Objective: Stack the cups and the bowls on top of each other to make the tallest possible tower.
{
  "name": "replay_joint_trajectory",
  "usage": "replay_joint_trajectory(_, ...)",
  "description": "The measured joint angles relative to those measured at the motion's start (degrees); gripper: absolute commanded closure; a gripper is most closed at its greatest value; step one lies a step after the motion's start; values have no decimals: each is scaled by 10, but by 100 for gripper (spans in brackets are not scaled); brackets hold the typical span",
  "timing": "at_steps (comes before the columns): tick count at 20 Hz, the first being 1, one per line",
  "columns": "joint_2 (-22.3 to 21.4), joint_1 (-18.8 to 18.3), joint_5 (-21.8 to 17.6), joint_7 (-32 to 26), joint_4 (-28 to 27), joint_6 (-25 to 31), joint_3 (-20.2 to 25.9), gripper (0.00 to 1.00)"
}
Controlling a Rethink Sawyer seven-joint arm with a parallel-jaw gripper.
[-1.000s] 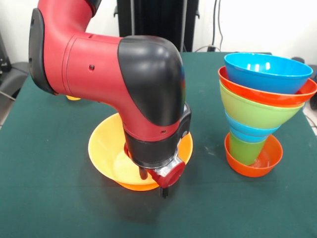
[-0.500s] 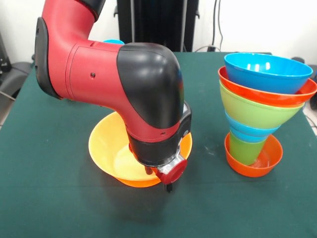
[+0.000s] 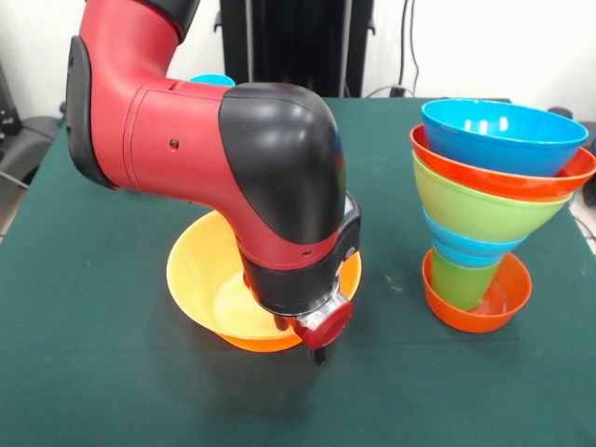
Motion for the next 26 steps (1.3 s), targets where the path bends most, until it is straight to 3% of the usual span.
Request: replay_joint_trajectory(26,23,8,18,0,-32,0,-30,0)
